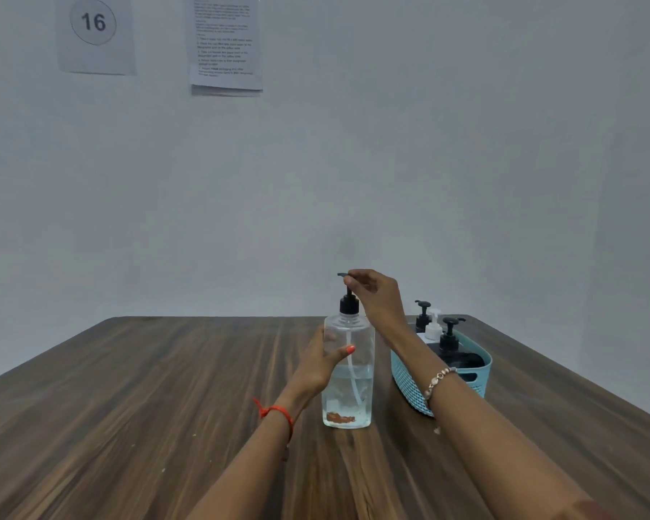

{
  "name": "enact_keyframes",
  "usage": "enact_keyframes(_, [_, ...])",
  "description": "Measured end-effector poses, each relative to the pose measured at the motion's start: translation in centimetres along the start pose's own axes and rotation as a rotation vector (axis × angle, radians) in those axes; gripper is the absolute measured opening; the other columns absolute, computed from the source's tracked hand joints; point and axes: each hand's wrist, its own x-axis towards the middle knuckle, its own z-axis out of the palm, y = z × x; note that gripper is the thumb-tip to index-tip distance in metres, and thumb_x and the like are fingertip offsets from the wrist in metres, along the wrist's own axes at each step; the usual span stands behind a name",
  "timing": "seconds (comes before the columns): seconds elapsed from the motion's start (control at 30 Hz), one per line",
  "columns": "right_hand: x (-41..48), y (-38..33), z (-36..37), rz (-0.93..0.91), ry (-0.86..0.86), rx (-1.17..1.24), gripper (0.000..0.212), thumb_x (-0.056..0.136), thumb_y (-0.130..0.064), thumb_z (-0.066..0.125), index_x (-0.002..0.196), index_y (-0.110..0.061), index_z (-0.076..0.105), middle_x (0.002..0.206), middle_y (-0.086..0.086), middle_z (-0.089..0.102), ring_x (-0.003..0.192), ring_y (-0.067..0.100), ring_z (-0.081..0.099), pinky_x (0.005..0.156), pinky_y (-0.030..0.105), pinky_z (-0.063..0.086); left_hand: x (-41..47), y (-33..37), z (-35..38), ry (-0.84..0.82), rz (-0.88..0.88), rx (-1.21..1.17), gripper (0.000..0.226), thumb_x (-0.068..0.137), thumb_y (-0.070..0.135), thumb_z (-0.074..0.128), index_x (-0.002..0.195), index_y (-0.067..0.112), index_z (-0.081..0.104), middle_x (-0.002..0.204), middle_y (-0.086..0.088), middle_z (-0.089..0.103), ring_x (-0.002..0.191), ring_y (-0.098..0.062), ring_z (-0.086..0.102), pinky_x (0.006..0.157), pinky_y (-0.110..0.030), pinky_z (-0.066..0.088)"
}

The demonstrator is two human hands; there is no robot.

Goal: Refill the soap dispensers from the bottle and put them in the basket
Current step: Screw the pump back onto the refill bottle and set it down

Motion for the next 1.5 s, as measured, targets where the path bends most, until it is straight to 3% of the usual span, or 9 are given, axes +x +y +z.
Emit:
enact_keyframes(0.13, [0.7, -0.2, -0.2, 0.052, -0.103, 0.000, 0.022, 0.093, -0.007, 0.052, 0.111, 0.001, 0.061, 0.105, 0.020, 0.068, 0.095, 0.020, 0.064, 0.071, 0.008, 0.047, 0.0, -0.1, -0.1, 0.002, 0.004, -0.010, 0.053, 0.087, 0.035, 0.058, 0.133, 0.020, 0.037, 0.133, -0.006, 0.048, 0.117, -0.023, 0.051, 0.102, -0.048, 0.042])
enact_keyframes(0.3, [1.4, 0.6, -1.0, 0.161, -0.319, 0.084, 0.023, 0.099, -0.016, 0.040, 0.111, -0.015, 0.059, 0.108, 0.006, 0.066, 0.118, 0.018, 0.054, 0.095, 0.042, 0.040, -0.1, -0.1, -0.1, -0.010, 0.011, -0.025, 0.055, 0.088, 0.035, 0.058, 0.135, 0.020, 0.035, 0.135, -0.006, 0.047, 0.119, -0.024, 0.051, 0.102, -0.049, 0.042])
enact_keyframes(0.53, [1.5, 0.9, -1.4, 0.186, -0.413, 0.108, 0.026, 0.099, -0.026, 0.038, 0.113, -0.020, 0.059, 0.105, -0.005, 0.065, 0.117, 0.014, 0.052, 0.101, 0.046, 0.035, -0.1, -0.3, -0.1, -0.020, 0.018, -0.049, 0.054, 0.088, 0.036, 0.057, 0.135, 0.025, 0.033, 0.136, -0.003, 0.046, 0.117, -0.022, 0.051, 0.102, -0.049, 0.042])
enact_keyframes(0.73, [-1.9, 2.8, -2.2, 0.282, -0.063, -0.021, 0.040, 0.091, -0.041, 0.052, 0.119, -0.014, 0.057, 0.127, 0.003, 0.058, 0.111, 0.014, 0.052, 0.094, 0.036, 0.043, -0.3, -0.6, -0.6, -0.072, 0.046, -0.143, 0.044, 0.088, 0.033, 0.057, 0.127, 0.040, 0.038, 0.127, 0.012, 0.051, 0.111, -0.011, 0.054, 0.089, -0.033, 0.048])
enact_keyframes(0.8, [-4.2, 4.1, -1.9, 0.340, -0.033, -0.098, 0.050, 0.089, -0.048, 0.051, 0.119, -0.008, 0.056, 0.119, 0.004, 0.059, 0.103, 0.015, 0.054, 0.095, 0.039, 0.046, -0.6, -1.2, -0.6, -0.066, 0.064, -0.184, 0.036, 0.089, 0.028, 0.057, 0.121, 0.040, 0.045, 0.120, 0.014, 0.059, 0.106, -0.007, 0.060, 0.081, -0.025, 0.052])
enact_keyframes(0.9, [-7.4, 5.3, -1.0, 0.370, -0.048, -0.051, 0.041, 0.090, -0.049, 0.048, 0.110, -0.015, 0.059, 0.105, 0.001, 0.063, 0.086, 0.008, 0.060, 0.079, 0.021, 0.051, -1.2, -2.8, -0.2, 0.012, 0.071, -0.163, 0.031, 0.091, 0.025, 0.055, 0.122, 0.026, 0.052, 0.117, 0.000, 0.066, 0.101, -0.011, 0.065, 0.085, -0.032, 0.054])
enact_keyframes(1.07, [-9.7, 6.5, 0.2, 0.297, -0.066, -0.228, 0.052, 0.094, -0.032, 0.050, 0.141, -0.016, 0.035, 0.140, 0.005, 0.049, 0.127, 0.023, 0.048, 0.105, 0.044, 0.041, -1.8, -4.2, 0.9, 0.126, 0.082, -0.063, 0.032, 0.094, 0.017, 0.051, 0.126, 0.013, 0.052, 0.113, -0.006, 0.067, 0.101, -0.018, 0.065, 0.089, -0.044, 0.053])
enact_keyframes(1.23, [-7.3, 6.7, 0.4, 0.287, -0.039, -0.290, 0.034, 0.092, -0.010, 0.050, 0.126, -0.012, 0.050, 0.121, 0.008, 0.061, 0.112, 0.025, 0.058, 0.091, 0.034, 0.047, 0.2, -3.9, 0.6, 0.151, 0.111, -0.082, 0.024, 0.091, 0.008, 0.053, 0.115, 0.011, 0.058, 0.111, -0.007, 0.067, 0.094, -0.012, 0.066, 0.079, -0.022, 0.055])
enact_keyframes(1.5, [5.0, 9.1, 1.4, 0.461, 0.058, -0.304, 0.029, 0.089, 0.002, 0.048, 0.116, -0.002, 0.055, 0.107, 0.009, 0.061, 0.095, 0.025, 0.058, 0.085, 0.035, 0.050, 11.4, -4.1, 0.1, 0.152, 0.105, -0.070, 0.020, 0.090, 0.007, 0.055, 0.108, 0.002, 0.060, 0.107, -0.013, 0.068, 0.096, -0.025, 0.065, 0.087, -0.046, 0.052])
